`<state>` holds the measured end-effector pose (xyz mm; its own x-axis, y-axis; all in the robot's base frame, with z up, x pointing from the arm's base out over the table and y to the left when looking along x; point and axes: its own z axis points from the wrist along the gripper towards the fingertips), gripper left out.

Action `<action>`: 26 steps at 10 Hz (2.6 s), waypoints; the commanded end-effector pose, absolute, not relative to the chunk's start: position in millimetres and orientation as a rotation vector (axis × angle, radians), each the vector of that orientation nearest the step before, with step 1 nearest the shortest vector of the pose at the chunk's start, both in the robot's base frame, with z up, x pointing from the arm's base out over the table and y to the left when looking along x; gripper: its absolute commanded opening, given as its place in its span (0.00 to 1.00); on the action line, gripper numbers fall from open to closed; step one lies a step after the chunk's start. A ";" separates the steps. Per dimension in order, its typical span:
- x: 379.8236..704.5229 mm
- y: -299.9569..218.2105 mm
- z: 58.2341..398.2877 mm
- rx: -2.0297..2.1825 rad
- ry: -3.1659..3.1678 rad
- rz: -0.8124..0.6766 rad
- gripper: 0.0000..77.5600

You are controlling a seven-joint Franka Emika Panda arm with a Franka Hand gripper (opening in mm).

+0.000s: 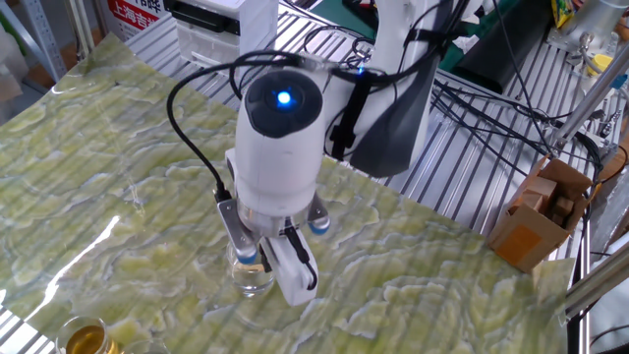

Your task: Stir the beaker with a glass rod

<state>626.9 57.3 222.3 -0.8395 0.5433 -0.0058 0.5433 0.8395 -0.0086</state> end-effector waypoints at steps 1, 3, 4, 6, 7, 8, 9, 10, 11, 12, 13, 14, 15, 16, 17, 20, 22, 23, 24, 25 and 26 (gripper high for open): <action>631.1 59.3 215.4 0.884 2.996 -0.024 0.00; 631.9 59.7 211.8 0.876 2.992 -0.034 0.00; 632.3 59.5 210.2 0.869 2.992 -0.036 0.00; 632.6 59.4 207.7 0.860 2.993 -0.041 0.00; 632.3 58.0 205.7 0.847 2.996 -0.048 0.00; 632.0 56.9 204.7 0.835 3.000 -0.053 0.00; 630.9 55.8 203.4 0.831 3.000 -0.052 0.00; 629.7 55.5 202.5 0.830 3.003 -0.057 0.00; 629.0 55.5 202.2 0.827 3.007 -0.058 0.00; 627.8 55.6 201.6 0.811 3.016 -0.061 1.00; 627.8 55.6 201.6 0.811 3.016 -0.061 1.00; 627.8 55.6 201.6 0.811 3.016 -0.061 1.00; 627.8 55.6 201.6 0.811 3.016 -0.061 1.00; 627.8 55.6 201.6 0.811 3.016 -0.061 1.00; 627.8 55.6 201.6 0.811 3.016 -0.061 1.00; 627.8 55.6 201.6 0.811 3.016 -0.061 1.00; 627.8 55.6 201.6 0.811 3.016 -0.061 1.00; 627.8 55.6 201.6 0.811 3.016 -0.061 1.00; 627.8 55.6 201.6 0.811 3.016 -0.061 1.00; 627.8 55.6 201.6 0.811 3.016 -0.061 1.00; 625.3 54.1 187.5 0.803 3.020 -0.060 1.00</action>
